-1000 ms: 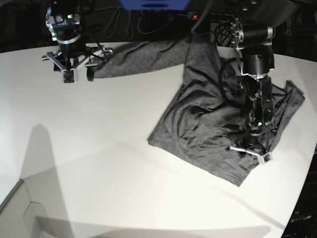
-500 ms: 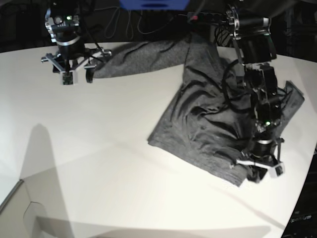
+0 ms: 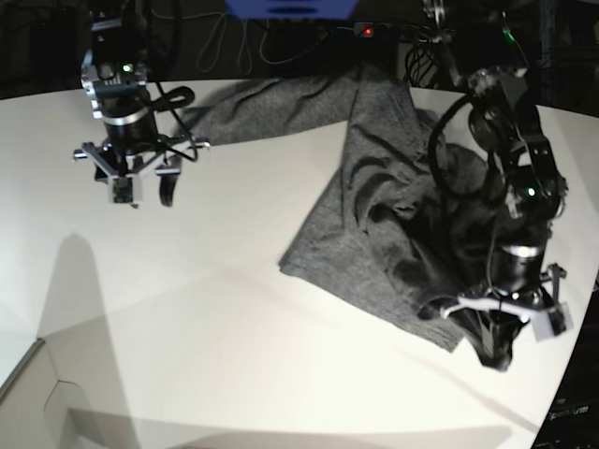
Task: Layout the t-shirt on the table in an organized manner, then fold the t-shirt properly
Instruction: 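Drag the held shirt edge with the left gripper toward the sleeve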
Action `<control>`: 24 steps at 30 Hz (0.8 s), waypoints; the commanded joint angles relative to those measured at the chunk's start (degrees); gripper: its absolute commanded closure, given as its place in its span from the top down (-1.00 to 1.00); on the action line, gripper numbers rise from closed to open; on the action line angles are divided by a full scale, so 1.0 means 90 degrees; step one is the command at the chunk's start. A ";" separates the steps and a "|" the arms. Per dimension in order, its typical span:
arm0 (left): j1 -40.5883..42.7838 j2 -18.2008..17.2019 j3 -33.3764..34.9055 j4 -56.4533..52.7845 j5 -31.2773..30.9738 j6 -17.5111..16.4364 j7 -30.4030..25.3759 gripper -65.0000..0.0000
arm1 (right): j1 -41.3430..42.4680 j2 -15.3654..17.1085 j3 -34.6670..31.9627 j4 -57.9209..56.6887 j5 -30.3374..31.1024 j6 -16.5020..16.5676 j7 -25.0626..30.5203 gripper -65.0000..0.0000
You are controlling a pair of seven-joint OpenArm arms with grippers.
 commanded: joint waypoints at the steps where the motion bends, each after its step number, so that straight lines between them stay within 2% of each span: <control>1: 0.0023 0.0045 0.0071 0.0240 -0.0145 -0.0043 -0.0197 -1.00 | 0.0053 0.0027 -0.0002 0.0133 0.0009 0.0006 0.0179 -0.07; 6: 0.0609 0.0368 0.0804 0.0475 -0.0595 -0.0043 -0.0197 -1.00 | 0.0180 0.0066 0.0037 0.0123 0.0009 0.0006 0.0179 -0.07; 9: 0.0784 0.0651 0.1400 0.0436 -0.0604 -0.0052 -0.0197 -1.00 | 0.0160 0.0300 0.0037 0.0133 0.0009 0.0006 0.0179 -0.07; 12: 0.0970 0.0817 0.2181 0.0416 -0.0595 -0.0052 -0.0197 -1.00 | 0.0151 0.0369 0.0086 0.0133 0.0009 0.0006 0.0179 -0.07; 16: 0.1097 0.1051 0.3041 0.0319 -0.0565 -0.0052 -0.0217 -1.00 | 0.0131 0.0544 0.0536 0.0133 0.0009 0.0006 0.0179 -0.07; 21: 0.1165 0.1257 0.3900 0.0143 0.0187 -0.0052 -0.0246 -1.00 | 0.0151 0.0662 0.1464 0.0123 0.0009 0.0006 0.0179 -0.07; 24: 0.1165 0.1276 0.4272 0.0045 0.0333 -0.0052 -0.0246 -1.00 | 0.0160 0.0671 0.1884 0.0123 0.0019 0.0006 0.0179 -0.07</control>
